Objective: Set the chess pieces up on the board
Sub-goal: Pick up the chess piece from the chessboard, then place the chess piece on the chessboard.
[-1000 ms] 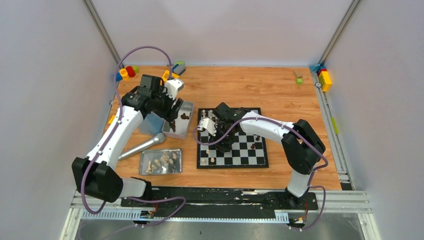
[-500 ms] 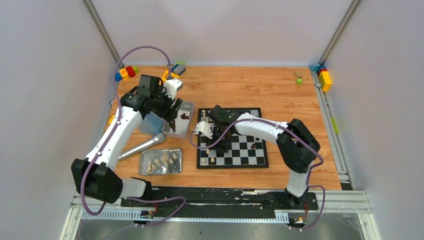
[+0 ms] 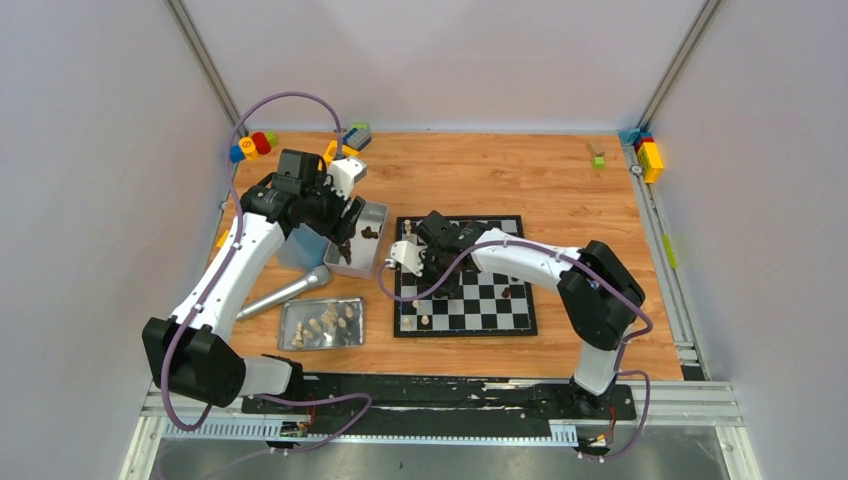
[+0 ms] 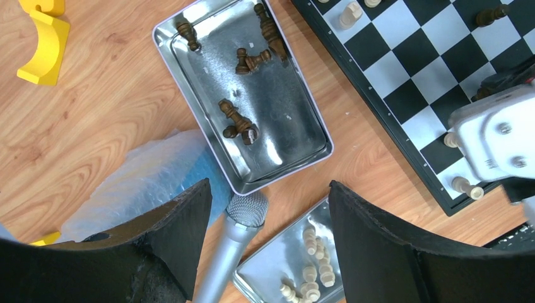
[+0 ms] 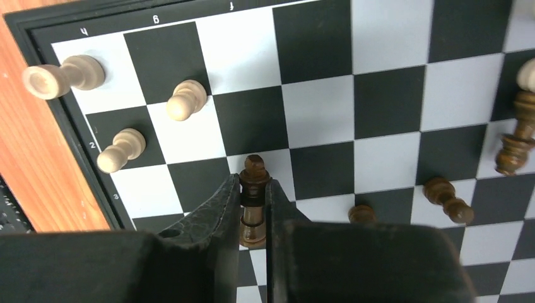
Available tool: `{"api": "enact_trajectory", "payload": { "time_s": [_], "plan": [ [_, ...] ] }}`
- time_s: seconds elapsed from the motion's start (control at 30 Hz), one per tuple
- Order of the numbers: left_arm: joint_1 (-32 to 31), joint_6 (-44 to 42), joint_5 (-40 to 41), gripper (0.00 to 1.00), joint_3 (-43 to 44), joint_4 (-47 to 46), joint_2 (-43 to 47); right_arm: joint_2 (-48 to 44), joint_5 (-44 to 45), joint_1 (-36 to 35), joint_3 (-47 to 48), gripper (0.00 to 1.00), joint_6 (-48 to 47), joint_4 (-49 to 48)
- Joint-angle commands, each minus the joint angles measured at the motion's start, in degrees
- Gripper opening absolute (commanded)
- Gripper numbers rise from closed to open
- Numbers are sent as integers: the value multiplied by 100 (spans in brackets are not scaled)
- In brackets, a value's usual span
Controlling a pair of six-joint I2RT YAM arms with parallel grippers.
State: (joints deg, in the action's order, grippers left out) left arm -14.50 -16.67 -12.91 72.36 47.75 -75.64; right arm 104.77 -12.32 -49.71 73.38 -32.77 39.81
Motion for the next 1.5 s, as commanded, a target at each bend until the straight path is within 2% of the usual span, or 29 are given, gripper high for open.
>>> {"api": "enact_trajectory", "payload": {
  "time_s": [0.0,0.13,0.33,0.53,0.8,1.1,1.27,1.37,1.47],
  "plan": [
    [53,-31,-107,76,56,-100,198,-866,-500,325,-285,1,245,-869],
    [53,-68,-205,75,-10,-213,190,-1575,-1394,679,-1161,0,388,-2074],
    [53,-297,-458,75,-160,-540,191,-2267,-2708,1129,-2692,0,813,-4499],
    [53,-362,-712,75,-398,-876,166,-2140,-3509,1236,-3839,0,1324,-6722],
    [53,-249,-979,74,-541,-1044,77,-1685,-3822,1325,-4939,5,2145,-9695],
    [53,-299,-1010,74,-510,-987,-113,-977,-3790,1530,-5693,9,2475,-11614],
    [53,-317,-989,73,-540,-1031,-164,-473,-3855,1591,-6046,23,2785,-13138],
    [53,-324,-981,73,-553,-1039,-172,-443,-3902,1645,-6075,29,2824,-13210],
    [53,-333,-993,73,-585,-1044,-133,-533,-3893,1695,-6093,40,2838,-13197]
  ]
}}
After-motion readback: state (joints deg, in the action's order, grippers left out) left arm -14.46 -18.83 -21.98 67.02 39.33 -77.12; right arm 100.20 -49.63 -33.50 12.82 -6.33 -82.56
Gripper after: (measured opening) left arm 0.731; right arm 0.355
